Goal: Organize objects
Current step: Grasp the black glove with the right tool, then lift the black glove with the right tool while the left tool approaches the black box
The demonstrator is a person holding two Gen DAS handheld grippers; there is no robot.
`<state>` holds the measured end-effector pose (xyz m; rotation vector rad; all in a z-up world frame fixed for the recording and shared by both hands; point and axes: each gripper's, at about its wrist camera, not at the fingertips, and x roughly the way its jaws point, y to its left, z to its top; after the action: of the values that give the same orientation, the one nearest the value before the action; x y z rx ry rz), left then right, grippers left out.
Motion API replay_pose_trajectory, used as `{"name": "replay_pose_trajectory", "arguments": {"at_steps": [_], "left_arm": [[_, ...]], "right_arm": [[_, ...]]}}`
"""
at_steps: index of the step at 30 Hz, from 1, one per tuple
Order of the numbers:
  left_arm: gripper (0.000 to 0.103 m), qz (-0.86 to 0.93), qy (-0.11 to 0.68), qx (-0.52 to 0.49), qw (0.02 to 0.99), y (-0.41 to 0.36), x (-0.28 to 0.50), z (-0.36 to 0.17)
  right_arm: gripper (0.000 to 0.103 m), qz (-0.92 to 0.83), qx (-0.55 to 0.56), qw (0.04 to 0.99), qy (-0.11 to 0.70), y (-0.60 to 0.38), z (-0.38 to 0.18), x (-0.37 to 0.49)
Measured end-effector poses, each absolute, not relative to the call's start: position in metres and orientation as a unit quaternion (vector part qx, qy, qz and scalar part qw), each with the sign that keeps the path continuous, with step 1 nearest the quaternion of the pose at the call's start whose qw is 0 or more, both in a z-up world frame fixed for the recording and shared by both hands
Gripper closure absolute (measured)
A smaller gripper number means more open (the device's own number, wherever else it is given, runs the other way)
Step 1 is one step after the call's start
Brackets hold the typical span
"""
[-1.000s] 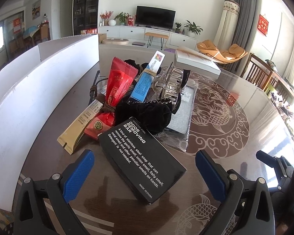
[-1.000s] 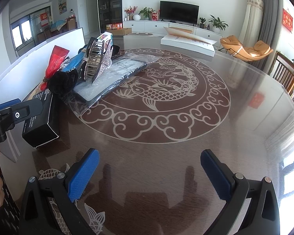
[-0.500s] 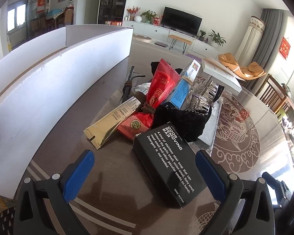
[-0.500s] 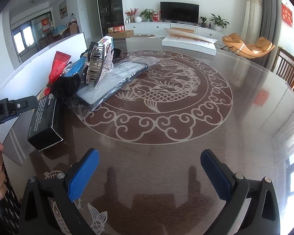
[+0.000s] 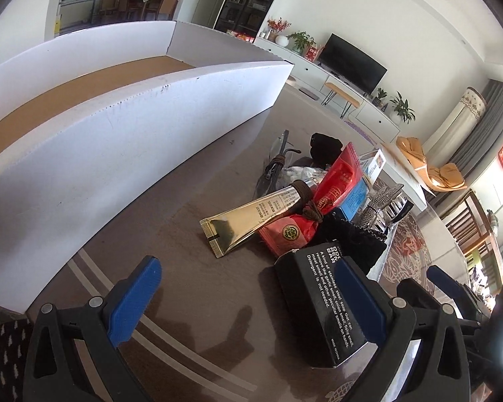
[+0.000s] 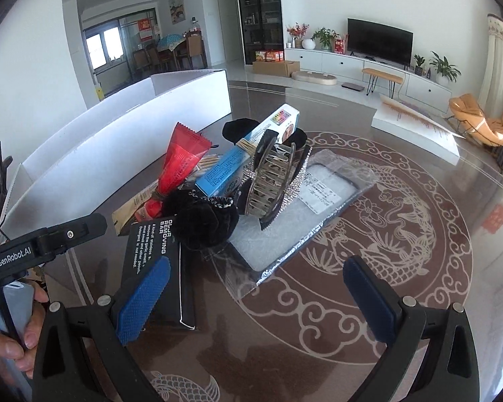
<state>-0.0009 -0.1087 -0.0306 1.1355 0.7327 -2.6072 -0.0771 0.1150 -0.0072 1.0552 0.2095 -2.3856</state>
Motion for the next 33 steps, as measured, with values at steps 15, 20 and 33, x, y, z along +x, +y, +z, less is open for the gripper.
{"name": "replay_pose_trajectory", "arguments": {"at_steps": [15, 20, 33], "left_arm": [[0.000, -0.877, 0.243, 0.403, 0.098, -0.104, -0.007, -0.036], [0.000, -0.877, 0.236, 0.410, 0.082, -0.098, -0.011, -0.038], [0.000, -0.874, 0.171, 0.451, -0.059, -0.040, -0.023, -0.041]], "right_arm": [[0.071, -0.822, 0.446, 0.327, 0.135, 0.058, -0.034, -0.109], [0.071, -0.840, 0.444, 0.295, 0.102, 0.106, -0.032, -0.068], [0.068, -0.895, 0.421, 0.140, 0.044, 0.248, -0.038, 0.003]]}}
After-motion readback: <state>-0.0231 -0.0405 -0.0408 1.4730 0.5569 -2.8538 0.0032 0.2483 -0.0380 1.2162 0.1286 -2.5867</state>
